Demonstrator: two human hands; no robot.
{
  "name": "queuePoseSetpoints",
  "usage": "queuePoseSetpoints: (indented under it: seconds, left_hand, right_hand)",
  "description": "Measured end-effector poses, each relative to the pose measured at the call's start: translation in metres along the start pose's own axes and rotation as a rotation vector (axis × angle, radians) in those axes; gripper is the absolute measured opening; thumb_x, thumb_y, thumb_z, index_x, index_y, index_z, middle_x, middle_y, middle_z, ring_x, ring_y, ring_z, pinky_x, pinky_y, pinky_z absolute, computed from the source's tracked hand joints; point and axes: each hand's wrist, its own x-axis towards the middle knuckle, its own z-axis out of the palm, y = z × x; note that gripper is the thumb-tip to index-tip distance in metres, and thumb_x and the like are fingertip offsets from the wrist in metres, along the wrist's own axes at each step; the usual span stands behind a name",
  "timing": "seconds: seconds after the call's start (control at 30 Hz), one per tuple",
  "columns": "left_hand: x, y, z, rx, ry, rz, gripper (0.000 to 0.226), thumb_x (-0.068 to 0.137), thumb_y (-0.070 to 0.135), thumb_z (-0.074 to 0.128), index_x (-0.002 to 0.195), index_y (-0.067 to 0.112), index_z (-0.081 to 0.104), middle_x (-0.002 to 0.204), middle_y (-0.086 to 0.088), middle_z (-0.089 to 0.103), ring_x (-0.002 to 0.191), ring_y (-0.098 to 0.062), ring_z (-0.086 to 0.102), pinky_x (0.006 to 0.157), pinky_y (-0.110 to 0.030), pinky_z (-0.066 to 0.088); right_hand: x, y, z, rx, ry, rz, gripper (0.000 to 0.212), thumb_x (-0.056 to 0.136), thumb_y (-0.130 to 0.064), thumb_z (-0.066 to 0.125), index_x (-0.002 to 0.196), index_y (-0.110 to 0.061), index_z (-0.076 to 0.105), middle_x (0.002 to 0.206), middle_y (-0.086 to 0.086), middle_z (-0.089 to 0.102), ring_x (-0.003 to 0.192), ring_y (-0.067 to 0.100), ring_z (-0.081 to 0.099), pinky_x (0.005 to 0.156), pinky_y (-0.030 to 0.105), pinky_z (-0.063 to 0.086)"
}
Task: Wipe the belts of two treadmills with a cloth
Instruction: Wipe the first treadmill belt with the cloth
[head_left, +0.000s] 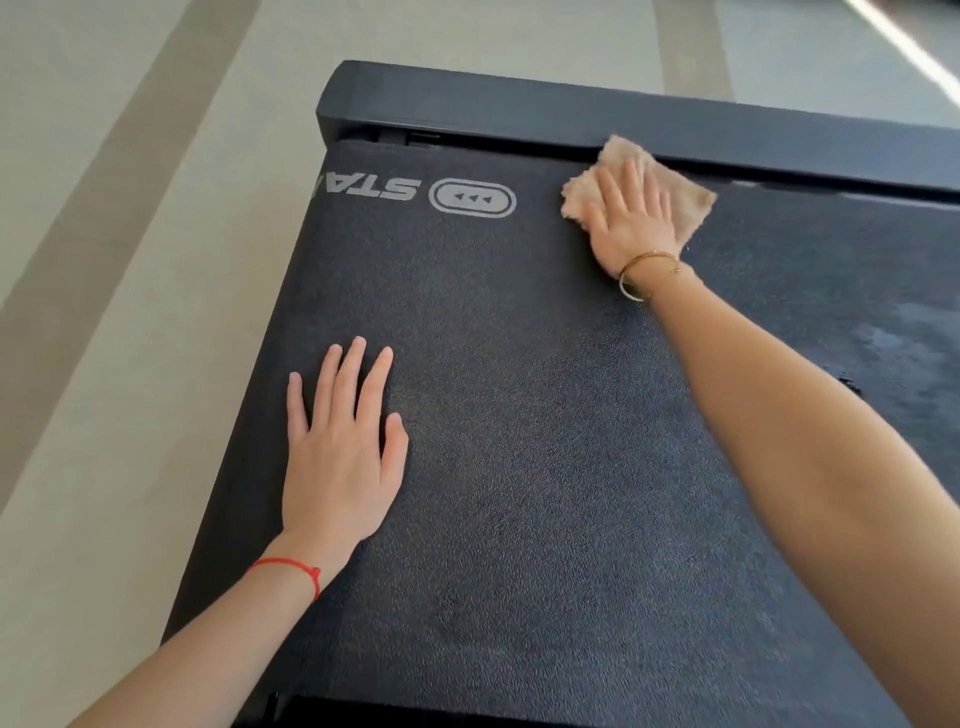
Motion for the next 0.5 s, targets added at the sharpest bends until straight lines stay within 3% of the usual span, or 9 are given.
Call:
queuePoseSetpoints:
  seconds: [0.1,0.23,0.33,0.5]
  left_hand:
    - [0.0,0.001,0.0,-0.006,0.001,0.004,0.06,0.099,0.04,0.021,0.156,0.019,0.026,0.163,-0.009,0.023,0.152,-0.027,0.016,0.121,-0.058,0.015]
    - [-0.002,0.0,-0.001,-0.036,0.019,0.005,0.055,0.103,0.035,0.021,0.155,0.018,0.028,0.162,-0.009,0.024,0.152,-0.028,0.017,0.121,-0.059,0.016]
    - [-0.004,-0.002,-0.001,-0.065,0.029,0.014,0.056,0.101,0.033,0.032,0.154,0.017,0.029,0.162,-0.008,0.024,0.152,-0.026,0.017,0.121,-0.057,0.015]
    - [-0.015,-0.013,-0.002,-0.095,0.017,0.016,0.057,0.103,0.036,0.031,0.156,0.017,0.026,0.164,-0.007,0.021,0.153,-0.025,0.014,0.123,-0.052,0.013]
  right_hand:
    - [-0.004,-0.018,0.003,0.019,-0.014,-0.008,0.057,0.105,-0.04,0.015,0.158,-0.023,0.004,0.166,0.006,-0.006,0.151,0.031,-0.008,0.123,0.044,-0.005]
    - [-0.043,-0.056,0.011,0.029,-0.061,-0.312,0.054,0.107,-0.035,0.018,0.158,-0.022,0.006,0.165,0.008,-0.002,0.152,0.031,-0.007,0.123,0.043,-0.005]
    - [-0.097,-0.088,0.024,0.015,-0.117,-0.552,0.053,0.108,-0.033,0.018,0.158,-0.022,0.006,0.166,0.006,-0.001,0.152,0.029,-0.006,0.123,0.044,-0.002]
    - [-0.177,-0.091,0.032,-0.001,-0.141,-0.761,0.055,0.107,-0.041,0.019,0.158,-0.026,0.005,0.166,-0.003,-0.002,0.152,0.02,-0.01,0.123,0.036,-0.007]
